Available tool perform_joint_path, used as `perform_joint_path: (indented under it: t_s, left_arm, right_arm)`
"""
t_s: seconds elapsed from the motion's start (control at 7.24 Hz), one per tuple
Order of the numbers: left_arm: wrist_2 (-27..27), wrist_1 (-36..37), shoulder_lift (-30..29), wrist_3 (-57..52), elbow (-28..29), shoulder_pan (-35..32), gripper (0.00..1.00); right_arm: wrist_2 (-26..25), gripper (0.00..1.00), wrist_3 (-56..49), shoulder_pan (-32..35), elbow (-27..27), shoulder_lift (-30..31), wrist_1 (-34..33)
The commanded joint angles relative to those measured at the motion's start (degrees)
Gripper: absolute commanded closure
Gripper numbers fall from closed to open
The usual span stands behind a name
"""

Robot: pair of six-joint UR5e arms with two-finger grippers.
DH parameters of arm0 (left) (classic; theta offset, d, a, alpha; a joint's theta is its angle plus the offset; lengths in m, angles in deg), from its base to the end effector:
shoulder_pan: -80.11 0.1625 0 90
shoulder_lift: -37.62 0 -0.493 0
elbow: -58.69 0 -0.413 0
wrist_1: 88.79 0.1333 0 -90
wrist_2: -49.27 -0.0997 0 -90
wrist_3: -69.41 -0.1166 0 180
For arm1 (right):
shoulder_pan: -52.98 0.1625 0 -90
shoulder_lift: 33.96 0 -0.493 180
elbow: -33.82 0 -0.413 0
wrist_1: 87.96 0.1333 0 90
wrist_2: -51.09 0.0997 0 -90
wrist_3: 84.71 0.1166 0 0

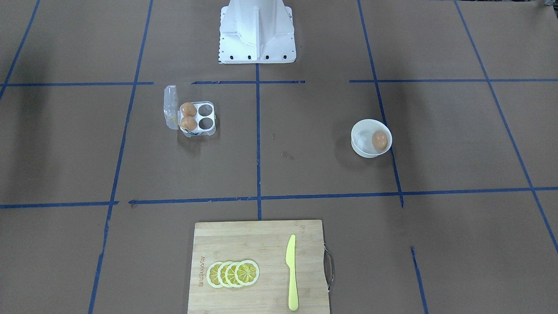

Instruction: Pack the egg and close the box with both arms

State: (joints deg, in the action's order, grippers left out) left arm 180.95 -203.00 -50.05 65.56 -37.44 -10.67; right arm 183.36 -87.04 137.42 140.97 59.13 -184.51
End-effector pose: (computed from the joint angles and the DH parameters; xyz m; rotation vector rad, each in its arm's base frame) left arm -0.0629 -0.5202 0.6578 0.4958 0.6938 0.2280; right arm 0.0077 -0.4872 0.6270 0.1044 -0.7409 -0.1796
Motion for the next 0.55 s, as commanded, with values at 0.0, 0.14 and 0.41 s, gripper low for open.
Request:
perform_joint_path:
  t_s: [0.0,0.14,0.41]
  left_arm:
    - [-0.2,-15.8,-1.0,0.4,2.1,0.3,0.0]
    - [1.2,-17.8,-2.1,5.3,3.1,0.5,0.0]
    - [4.5,-20.2,-2.9,8.0,2.1,1.6,0.0]
  right_arm:
    - [-0.1,0.0,0.0,-0.1,-0.4,-4.1,-0.1]
    - [0.2,0.0,0.4,-0.1,-0.6,-4.1,-0.2]
    - [0.3,0.0,0.3,0.0,-0.3,-4.1,-0.1]
